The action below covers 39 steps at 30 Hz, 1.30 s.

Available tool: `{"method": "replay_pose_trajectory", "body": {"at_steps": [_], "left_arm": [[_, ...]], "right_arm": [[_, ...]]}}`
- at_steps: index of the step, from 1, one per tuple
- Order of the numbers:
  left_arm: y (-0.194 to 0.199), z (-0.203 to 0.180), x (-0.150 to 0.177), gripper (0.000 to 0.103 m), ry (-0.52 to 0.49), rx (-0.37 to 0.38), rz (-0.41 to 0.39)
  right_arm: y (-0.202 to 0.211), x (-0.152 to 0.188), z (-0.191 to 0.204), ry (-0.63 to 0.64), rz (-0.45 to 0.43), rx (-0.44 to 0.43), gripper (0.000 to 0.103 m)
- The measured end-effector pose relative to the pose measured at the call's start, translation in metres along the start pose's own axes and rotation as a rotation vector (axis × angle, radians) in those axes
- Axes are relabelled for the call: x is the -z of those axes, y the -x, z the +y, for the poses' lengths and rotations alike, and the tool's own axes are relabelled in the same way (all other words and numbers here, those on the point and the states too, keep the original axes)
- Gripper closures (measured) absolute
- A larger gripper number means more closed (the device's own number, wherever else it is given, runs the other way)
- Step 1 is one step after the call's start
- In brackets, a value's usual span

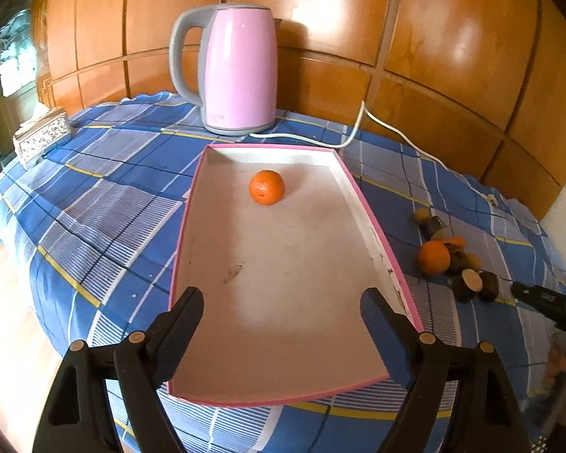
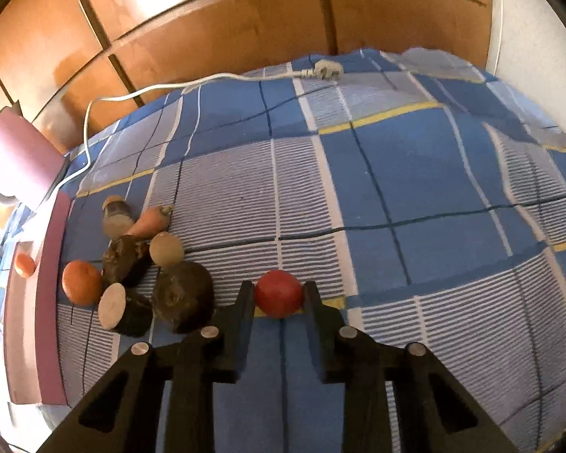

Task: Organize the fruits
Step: 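Grasp the red cherry tomato with the right gripper, then carry the tomato with the right gripper into the tray and release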

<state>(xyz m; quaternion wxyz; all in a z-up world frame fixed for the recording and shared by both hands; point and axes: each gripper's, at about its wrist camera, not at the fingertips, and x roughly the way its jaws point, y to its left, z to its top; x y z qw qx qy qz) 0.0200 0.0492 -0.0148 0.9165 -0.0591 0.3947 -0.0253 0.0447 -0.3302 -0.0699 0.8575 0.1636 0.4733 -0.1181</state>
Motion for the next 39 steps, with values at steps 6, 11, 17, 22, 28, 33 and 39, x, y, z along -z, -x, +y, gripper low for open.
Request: {"method": "replay_pose_trajectory", "body": {"at_steps": [6, 11, 17, 22, 28, 33, 39], "left_arm": [[0.001, 0.015, -0.003, 0.017, 0.058, -0.026, -0.011], [0.005, 0.023, -0.004, 0.012, 0.078, -0.033, -0.024], [0.006, 0.033, -0.003, 0.01, 0.101, -0.041, -0.018], [0.004, 0.042, -0.001, 0.01, 0.125, -0.053, -0.007], [0.002, 0.048, 0.0, 0.005, 0.144, -0.056, -0.002], [0.002, 0.051, 0.0, 0.002, 0.15, -0.061, 0.003], [-0.001, 0.052, 0.002, 0.002, 0.163, -0.055, 0.018]], "right_arm": [[0.038, -0.004, 0.017, 0.067, -0.084, -0.05, 0.078], [0.052, -0.001, 0.071, 0.224, -0.066, -0.193, 0.078], [0.039, 0.022, 0.155, 0.43, 0.022, -0.323, 0.078], [0.033, 0.039, 0.209, 0.544, 0.07, -0.371, 0.078], [0.015, 0.041, 0.247, 0.61, 0.108, -0.358, 0.078], [0.002, 0.037, 0.273, 0.629, 0.094, -0.315, 0.077], [0.002, 0.035, 0.274, 0.614, 0.059, -0.305, 0.069]]}}
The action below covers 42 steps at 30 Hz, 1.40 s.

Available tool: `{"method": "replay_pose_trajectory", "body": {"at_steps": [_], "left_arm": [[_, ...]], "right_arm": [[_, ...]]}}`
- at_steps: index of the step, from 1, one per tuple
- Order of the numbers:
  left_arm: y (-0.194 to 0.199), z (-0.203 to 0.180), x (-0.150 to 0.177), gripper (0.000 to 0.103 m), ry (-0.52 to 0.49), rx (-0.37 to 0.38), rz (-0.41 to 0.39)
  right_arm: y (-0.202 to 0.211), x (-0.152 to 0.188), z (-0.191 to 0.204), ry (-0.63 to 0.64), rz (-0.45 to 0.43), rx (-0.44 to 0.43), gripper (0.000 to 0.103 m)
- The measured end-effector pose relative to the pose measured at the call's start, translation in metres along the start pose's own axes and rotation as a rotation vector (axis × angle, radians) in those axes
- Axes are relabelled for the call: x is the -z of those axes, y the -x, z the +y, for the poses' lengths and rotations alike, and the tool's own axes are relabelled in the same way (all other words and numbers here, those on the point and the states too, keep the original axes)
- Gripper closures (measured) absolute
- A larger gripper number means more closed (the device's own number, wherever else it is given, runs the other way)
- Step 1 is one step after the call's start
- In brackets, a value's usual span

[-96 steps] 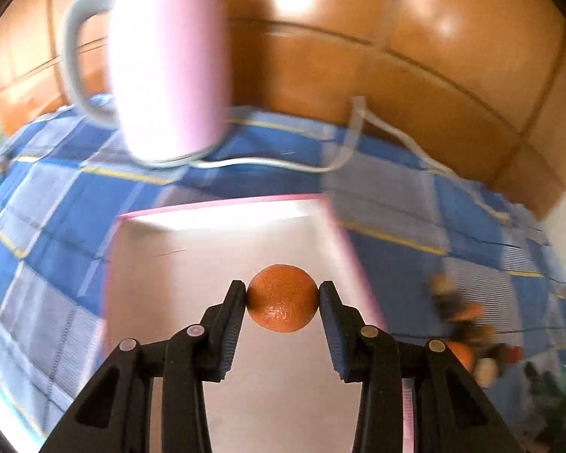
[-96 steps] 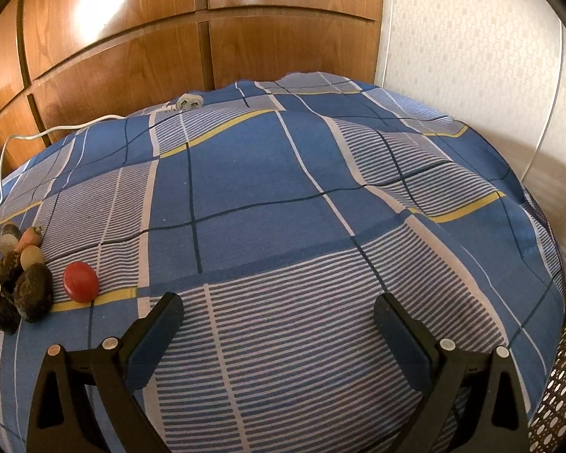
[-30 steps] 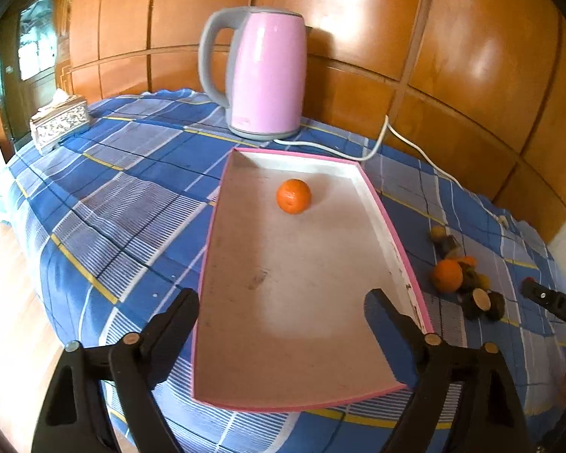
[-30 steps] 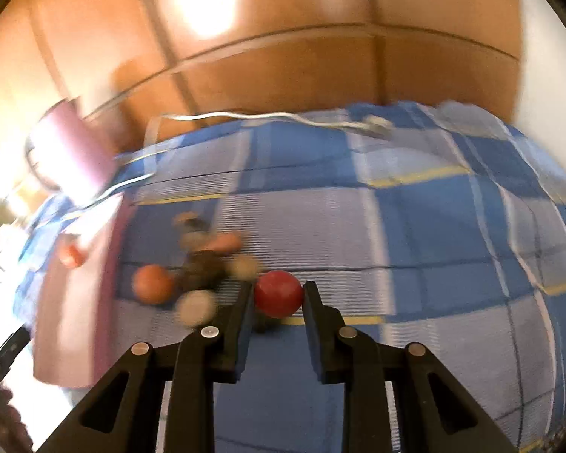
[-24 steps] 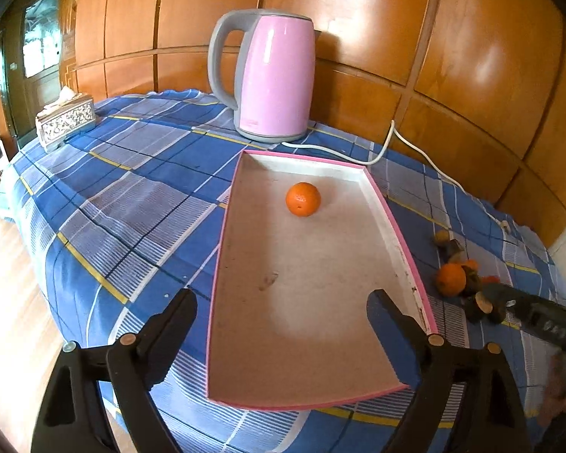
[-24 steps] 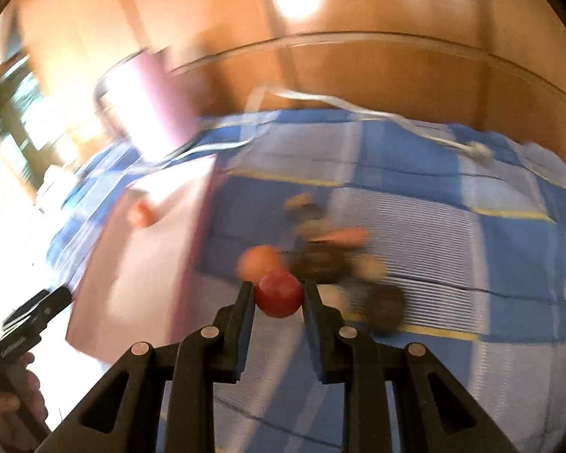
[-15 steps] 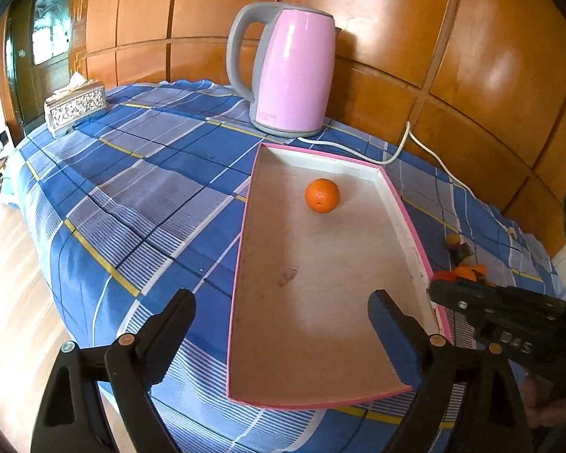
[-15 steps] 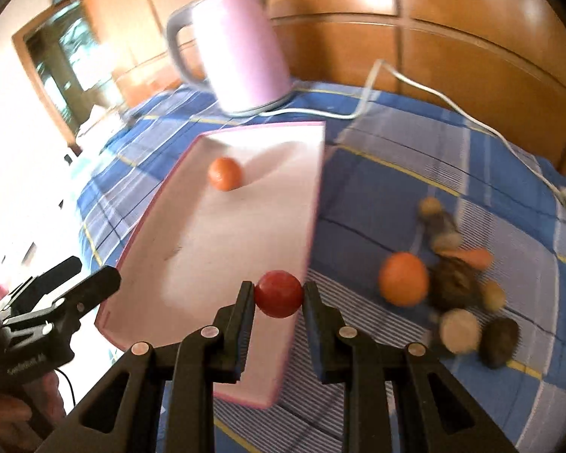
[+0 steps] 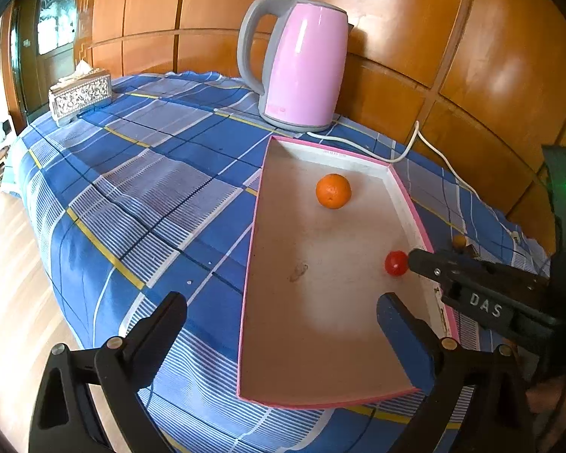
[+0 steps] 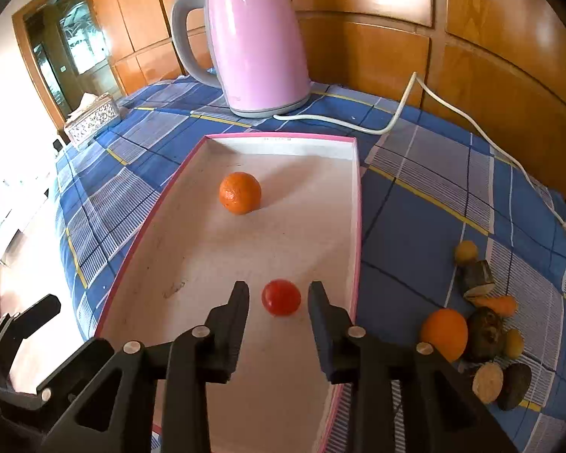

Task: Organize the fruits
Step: 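Carry the tomato with the right gripper into the tray and release, then reach the left gripper to the cut taro slice and grasp it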

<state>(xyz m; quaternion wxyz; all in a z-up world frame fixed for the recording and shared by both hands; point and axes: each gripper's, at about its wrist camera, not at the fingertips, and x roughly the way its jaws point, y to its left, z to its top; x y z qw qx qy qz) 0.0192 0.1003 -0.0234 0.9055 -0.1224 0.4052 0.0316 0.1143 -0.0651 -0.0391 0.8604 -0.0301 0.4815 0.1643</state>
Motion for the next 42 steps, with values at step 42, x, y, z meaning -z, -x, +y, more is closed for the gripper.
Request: {"method": "replay_pose_trajectory", "body": {"at_steps": [42], "left_arm": [[0.013, -0.118, 0.006, 0.0, -0.395, 0.232, 0.001]], "right_arm": [[0.125, 0.175, -0.216, -0.577, -0.145, 0.57, 0.066]]}}
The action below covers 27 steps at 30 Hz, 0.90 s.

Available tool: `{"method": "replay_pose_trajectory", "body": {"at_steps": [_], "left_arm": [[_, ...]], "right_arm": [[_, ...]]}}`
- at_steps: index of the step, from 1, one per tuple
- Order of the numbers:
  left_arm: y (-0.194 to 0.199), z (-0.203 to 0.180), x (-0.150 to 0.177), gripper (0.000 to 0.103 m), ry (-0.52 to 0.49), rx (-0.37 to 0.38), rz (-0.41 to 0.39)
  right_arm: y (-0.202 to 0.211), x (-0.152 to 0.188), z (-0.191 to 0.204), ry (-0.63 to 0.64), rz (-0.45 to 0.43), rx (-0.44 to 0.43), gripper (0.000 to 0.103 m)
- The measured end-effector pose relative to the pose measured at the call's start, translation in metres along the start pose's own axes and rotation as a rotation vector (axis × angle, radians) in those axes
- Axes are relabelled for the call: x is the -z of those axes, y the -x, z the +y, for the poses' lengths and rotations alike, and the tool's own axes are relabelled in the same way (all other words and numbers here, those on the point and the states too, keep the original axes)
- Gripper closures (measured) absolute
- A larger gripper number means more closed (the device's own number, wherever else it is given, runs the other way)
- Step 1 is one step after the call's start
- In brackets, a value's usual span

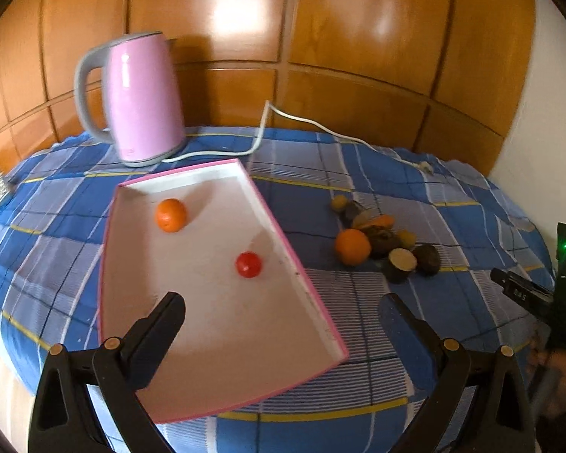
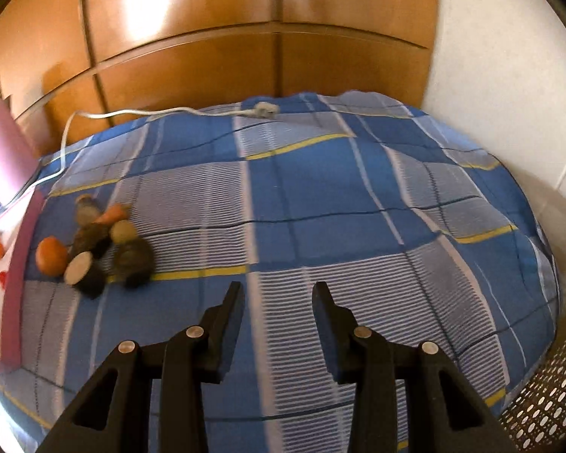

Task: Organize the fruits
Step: 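Reach the left gripper to the cut taro slice and grasp it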

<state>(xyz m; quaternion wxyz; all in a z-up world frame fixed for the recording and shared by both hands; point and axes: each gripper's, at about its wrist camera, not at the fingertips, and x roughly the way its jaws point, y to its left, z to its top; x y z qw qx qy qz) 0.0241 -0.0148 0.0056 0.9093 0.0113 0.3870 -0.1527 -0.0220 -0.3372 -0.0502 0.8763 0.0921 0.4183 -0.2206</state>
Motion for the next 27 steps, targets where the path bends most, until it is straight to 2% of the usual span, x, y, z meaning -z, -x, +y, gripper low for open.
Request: {"method": "replay_pose_trajectory", "body": {"at_steps": [4, 7, 13, 14, 16, 18, 20, 22, 27], "left_arm": [[-0.009, -0.006, -0.012, 0.0, -0.024, -0.024, 0.024], [-0.017, -0.009, -0.018, 0.001, -0.016, -0.005, 0.053], [-0.034, -0.016, -0.026, 0.013, 0.015, 0.046, 0.117], [-0.036, -0.021, -0.027, 0.019, -0.001, 0.062, 0.126], [-0.04, -0.036, -0.028, 0.024, -0.052, 0.098, 0.141], [-0.047, -0.053, -0.028, 0.025, -0.087, 0.153, 0.16], [-0.057, -0.065, -0.028, 0.031, -0.102, 0.184, 0.186], [-0.066, -0.077, -0.028, 0.035, -0.11, 0.201, 0.206], [-0.09, -0.108, -0.028, 0.035, -0.145, 0.203, 0.237]], "right_arm": [[-0.005, 0.001, -0.01, -0.029, -0.008, 0.017, 0.066], [-0.009, 0.003, -0.016, -0.042, -0.006, 0.02, 0.066], [-0.016, 0.004, -0.021, -0.061, -0.013, 0.015, 0.065], [-0.017, 0.005, -0.022, -0.063, -0.012, 0.014, 0.065], [-0.019, 0.006, -0.024, -0.07, -0.01, 0.012, 0.065], [-0.022, 0.007, -0.024, -0.074, -0.006, 0.008, 0.065], [-0.024, 0.009, -0.025, -0.077, -0.002, 0.003, 0.065], [-0.025, 0.01, -0.024, -0.075, -0.003, -0.001, 0.065], [-0.026, 0.01, -0.024, -0.068, -0.012, -0.001, 0.065]]}}
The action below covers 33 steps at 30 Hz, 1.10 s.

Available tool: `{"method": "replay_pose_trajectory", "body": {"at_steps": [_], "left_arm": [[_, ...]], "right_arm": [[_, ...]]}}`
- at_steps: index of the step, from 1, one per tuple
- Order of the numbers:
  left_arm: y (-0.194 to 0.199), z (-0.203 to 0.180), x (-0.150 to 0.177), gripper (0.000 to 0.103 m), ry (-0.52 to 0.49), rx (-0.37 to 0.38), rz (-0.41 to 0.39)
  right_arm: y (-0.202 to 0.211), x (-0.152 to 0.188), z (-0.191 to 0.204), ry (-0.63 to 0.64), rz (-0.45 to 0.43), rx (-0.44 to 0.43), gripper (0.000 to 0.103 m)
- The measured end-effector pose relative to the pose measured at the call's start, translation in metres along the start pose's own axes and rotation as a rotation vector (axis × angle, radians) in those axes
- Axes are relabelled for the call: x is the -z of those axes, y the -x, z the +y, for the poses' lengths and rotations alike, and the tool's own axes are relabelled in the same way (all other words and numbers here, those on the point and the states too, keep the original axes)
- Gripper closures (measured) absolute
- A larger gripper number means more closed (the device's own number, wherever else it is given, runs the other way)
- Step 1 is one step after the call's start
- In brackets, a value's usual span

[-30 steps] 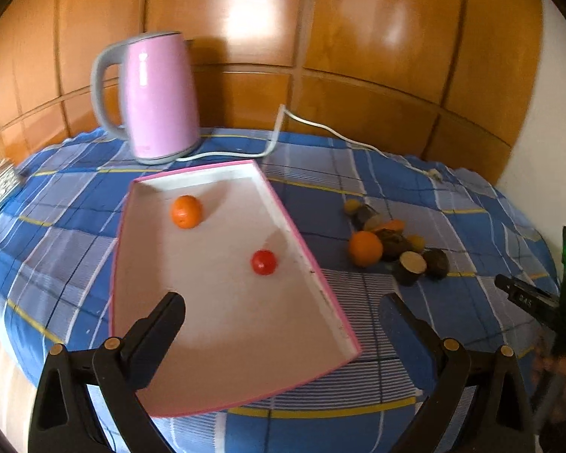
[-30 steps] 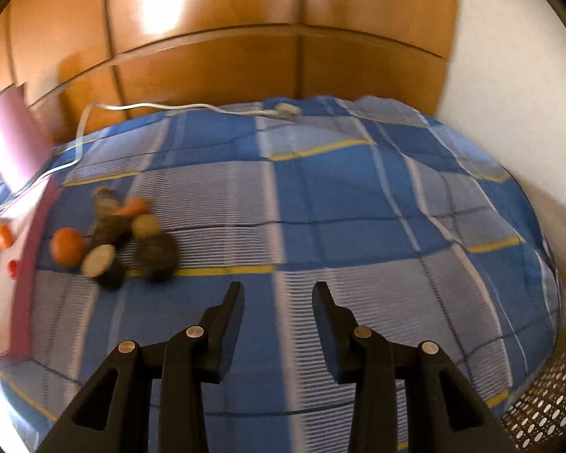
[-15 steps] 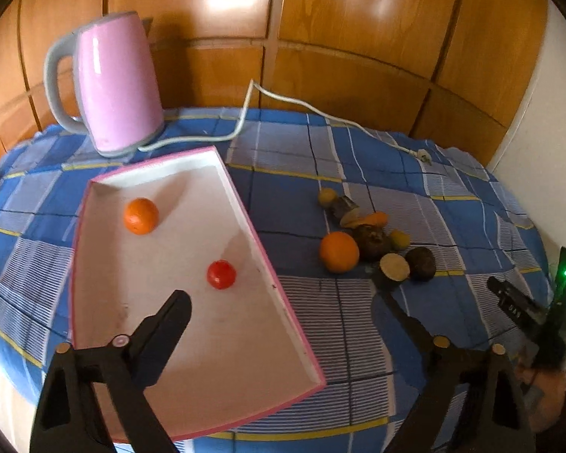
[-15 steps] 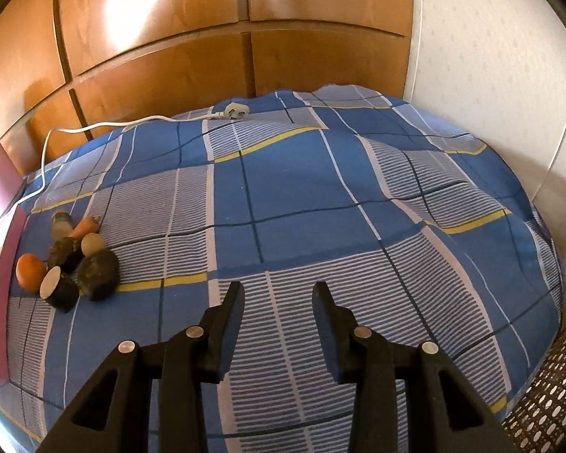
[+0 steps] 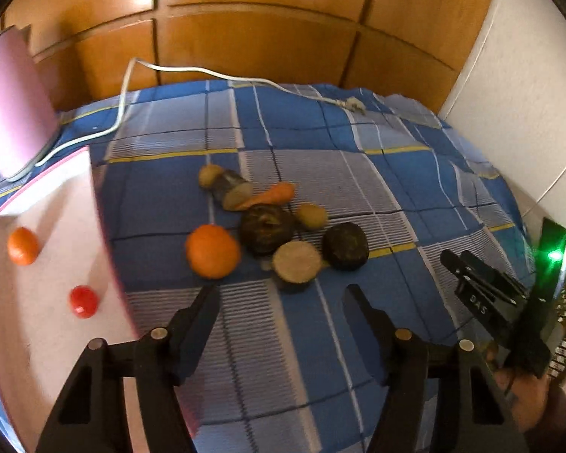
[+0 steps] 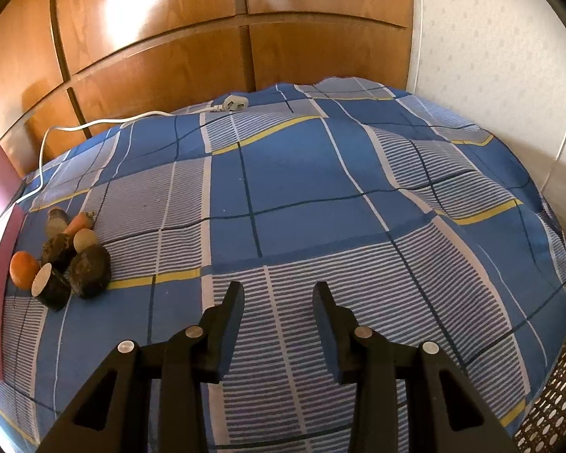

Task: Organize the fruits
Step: 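Reach the left gripper to the cut taro slice and grasp it, then carry the taro slice with the left gripper into the tray and release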

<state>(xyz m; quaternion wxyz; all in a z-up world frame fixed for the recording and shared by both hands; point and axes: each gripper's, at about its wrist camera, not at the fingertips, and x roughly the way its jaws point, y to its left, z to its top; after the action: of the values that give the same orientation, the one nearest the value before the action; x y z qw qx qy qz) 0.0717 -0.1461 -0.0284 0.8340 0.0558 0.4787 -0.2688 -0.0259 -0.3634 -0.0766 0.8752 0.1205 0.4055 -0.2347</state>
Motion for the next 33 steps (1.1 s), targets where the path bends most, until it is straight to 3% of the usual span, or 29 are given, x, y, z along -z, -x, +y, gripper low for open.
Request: {"method": "replay_pose_trajectory", "body": {"at_steps": [3, 5, 10, 12, 14, 16, 25, 30, 33], "left_arm": [[-0.016, -0.009, -0.004, 0.036, -0.011, -0.023, 0.019], [-0.023, -0.013, -0.005, 0.042, -0.016, -0.043, 0.024], [-0.041, -0.015, -0.004, 0.049, 0.003, -0.07, 0.043], [-0.047, -0.013, -0.004, 0.054, 0.016, -0.072, 0.047], [-0.052, -0.014, -0.004, 0.067, 0.003, -0.079, 0.04], [-0.052, -0.016, 0.0, 0.068, -0.017, -0.07, 0.024], [-0.008, -0.004, 0.026, 0.067, -0.006, 0.026, -0.024], [0.034, 0.031, 0.032, 0.067, 0.092, 0.064, -0.091], [0.053, 0.06, 0.034, 0.067, 0.155, 0.033, -0.132]], "right_arm": [[-0.001, 0.0, -0.001, 0.003, -0.006, 0.001, 0.065], [-0.005, 0.001, -0.001, 0.002, 0.001, -0.001, 0.063], [-0.006, 0.005, 0.005, 0.034, -0.024, -0.015, 0.046], [-0.007, 0.007, 0.008, 0.042, -0.035, -0.022, 0.042], [-0.007, 0.009, 0.009, 0.048, -0.049, -0.025, 0.04], [-0.007, 0.01, 0.009, 0.05, -0.056, -0.03, 0.038], [-0.007, 0.01, 0.012, 0.069, -0.072, -0.022, 0.035], [-0.007, 0.011, 0.013, 0.074, -0.072, -0.015, 0.035], [-0.007, 0.011, 0.014, 0.078, -0.072, -0.009, 0.035]]}}
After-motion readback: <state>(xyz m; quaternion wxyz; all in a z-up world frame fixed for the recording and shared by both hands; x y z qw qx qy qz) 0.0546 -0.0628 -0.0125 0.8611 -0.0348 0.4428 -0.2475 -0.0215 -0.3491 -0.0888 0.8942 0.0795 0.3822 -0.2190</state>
